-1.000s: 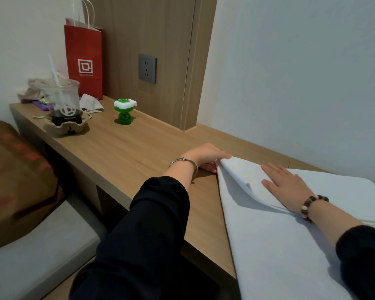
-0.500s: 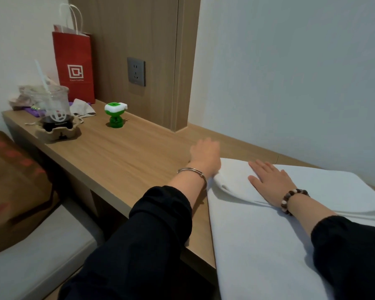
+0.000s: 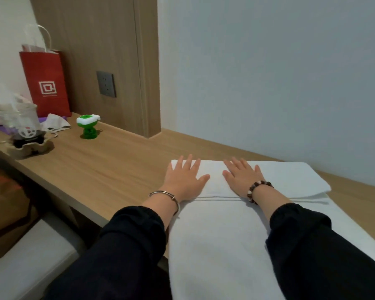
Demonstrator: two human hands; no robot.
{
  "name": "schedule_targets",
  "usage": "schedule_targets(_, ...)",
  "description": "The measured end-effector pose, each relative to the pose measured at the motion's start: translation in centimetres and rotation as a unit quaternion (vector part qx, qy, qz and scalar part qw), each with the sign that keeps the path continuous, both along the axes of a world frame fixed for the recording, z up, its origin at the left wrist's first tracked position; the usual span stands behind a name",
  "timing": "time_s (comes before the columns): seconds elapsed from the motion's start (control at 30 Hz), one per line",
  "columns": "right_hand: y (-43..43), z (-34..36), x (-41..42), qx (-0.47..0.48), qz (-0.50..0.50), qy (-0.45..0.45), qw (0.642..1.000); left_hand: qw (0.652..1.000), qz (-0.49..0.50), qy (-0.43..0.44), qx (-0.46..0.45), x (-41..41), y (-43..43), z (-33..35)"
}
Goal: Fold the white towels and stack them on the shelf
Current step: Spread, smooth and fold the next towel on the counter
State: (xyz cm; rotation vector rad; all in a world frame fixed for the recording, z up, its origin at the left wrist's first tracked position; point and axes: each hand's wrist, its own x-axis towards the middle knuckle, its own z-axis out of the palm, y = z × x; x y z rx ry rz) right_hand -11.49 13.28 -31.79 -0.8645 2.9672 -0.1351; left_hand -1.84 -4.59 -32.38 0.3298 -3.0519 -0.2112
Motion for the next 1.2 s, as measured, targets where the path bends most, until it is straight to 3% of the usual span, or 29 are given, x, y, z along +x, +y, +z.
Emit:
schedule_targets(0.17,8.1,0.4,-3.6,0.012,-0.126,0.003,0.992,1.000,0.001,-0.002,-0.012,0.3,0.1,0.2)
schedule_targets(0.27,10.4,0.4,-4.5,0.019,-0.147,0.002,0.989,1.000,0.002,-0.018,-0.019,0.2,0.2,0.4)
schedule_targets(0.43,9.0,1.7,-4.9,0.045,-0.097,0.017,0.994,0.996,-0.013,-0.078,-0.049,-1.4,-1.2,2.0)
schedule_targets(0.53,6.8,3.9,-5.9,0.046,-0.009,-0.044,0.998,0.992,-0.028,-0.124,-0.026,-3.6,-2.4,4.2)
schedule_targets(0.63,4.7,6.0,-7.3,0.152,0.017,-0.110,0.982,0.982,-0.040,-0.171,-0.073,-5.3,-2.9,5.7)
schedule_targets(0.73,4.3,6.3,-10.0,0.246,-0.005,-0.085,0.965,0.971,-0.035,-0.204,-0.116,-6.2,-3.0,6.7)
schedule_targets(0.83,4.2,5.9,-11.6,0.270,-0.033,-0.049,0.961,0.972,-0.027,-0.216,-0.087,-6.6,-3.0,7.5)
schedule_targets(0.9,4.2,6.1,-11.2,0.258,-0.038,-0.034,0.965,0.980,-0.030,-0.183,-0.068,-6.6,-2.9,7.9)
schedule_targets(1.0,4.9,7.8,-9.9,0.171,-0.043,0.013,0.984,0.991,-0.032,-0.033,-0.127,-5.9,-2.7,9.0)
schedule_targets(1.1,5.8,10.4,-8.1,0.052,-0.037,0.093,0.994,0.975,-0.020,0.103,-0.195,-4.7,-3.2,10.3)
schedule_targets(1.2,6.4,12.1,-5.4,0.010,-0.034,0.174,0.984,0.960,-0.024,0.182,-0.214,-2.5,-3.4,11.0)
